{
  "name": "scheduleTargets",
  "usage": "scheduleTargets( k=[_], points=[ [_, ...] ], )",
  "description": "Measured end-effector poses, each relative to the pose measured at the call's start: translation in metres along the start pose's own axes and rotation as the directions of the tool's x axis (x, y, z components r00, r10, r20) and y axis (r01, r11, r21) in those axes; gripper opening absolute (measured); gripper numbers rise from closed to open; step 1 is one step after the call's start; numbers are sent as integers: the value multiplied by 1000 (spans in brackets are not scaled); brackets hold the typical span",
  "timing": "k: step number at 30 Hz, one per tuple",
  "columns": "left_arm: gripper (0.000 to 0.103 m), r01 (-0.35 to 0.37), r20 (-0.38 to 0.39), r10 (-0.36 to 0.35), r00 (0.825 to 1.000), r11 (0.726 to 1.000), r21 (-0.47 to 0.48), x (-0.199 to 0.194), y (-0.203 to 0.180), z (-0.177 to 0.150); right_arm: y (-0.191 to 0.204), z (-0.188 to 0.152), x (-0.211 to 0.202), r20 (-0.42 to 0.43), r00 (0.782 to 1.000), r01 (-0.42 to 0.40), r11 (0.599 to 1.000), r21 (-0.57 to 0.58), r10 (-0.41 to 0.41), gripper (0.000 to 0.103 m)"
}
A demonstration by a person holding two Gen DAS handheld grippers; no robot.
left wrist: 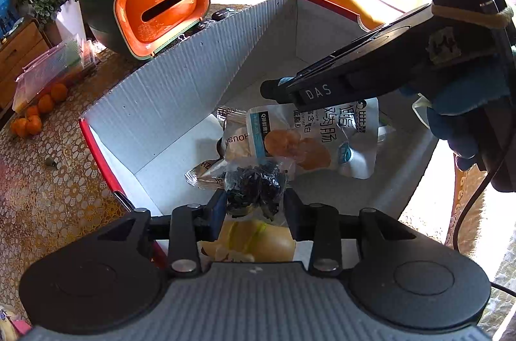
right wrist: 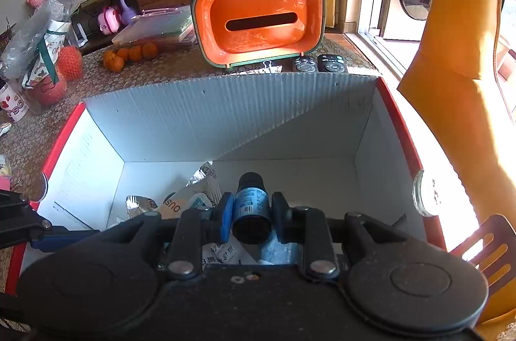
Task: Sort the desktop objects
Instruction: 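Lower both items into the box and open both tools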
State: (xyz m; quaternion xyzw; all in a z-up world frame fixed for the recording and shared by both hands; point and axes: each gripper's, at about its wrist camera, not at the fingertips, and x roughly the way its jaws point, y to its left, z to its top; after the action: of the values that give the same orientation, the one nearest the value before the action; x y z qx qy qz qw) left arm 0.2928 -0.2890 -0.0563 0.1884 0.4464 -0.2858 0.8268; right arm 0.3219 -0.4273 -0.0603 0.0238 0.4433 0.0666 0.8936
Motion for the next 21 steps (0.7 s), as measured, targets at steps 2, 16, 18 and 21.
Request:
scheduleTargets(
  k=[2, 16, 18, 21],
  points=[
    [44, -5, 1, 5, 1000, 1000, -15, -1, 3, 0, 1, 1, 0, -2, 1000, 2, 1000, -3, -2, 28],
    [71, -15, 67, 17, 998, 1000, -25, -33, 0, -14, 5, -2, -25, 29, 1000, 0, 1000, 13, 0, 40],
    [71, -12, 81, 15, 997, 999, -36, -40, 1, -17, 6, -3, -33, 39, 999, 1, 1000, 10, -2, 41],
    [71, -7, 108, 13, 994, 998, -55, -52, 3, -22, 9, -6, -45, 53, 999, 0, 1000, 4, 0, 43]
  ],
)
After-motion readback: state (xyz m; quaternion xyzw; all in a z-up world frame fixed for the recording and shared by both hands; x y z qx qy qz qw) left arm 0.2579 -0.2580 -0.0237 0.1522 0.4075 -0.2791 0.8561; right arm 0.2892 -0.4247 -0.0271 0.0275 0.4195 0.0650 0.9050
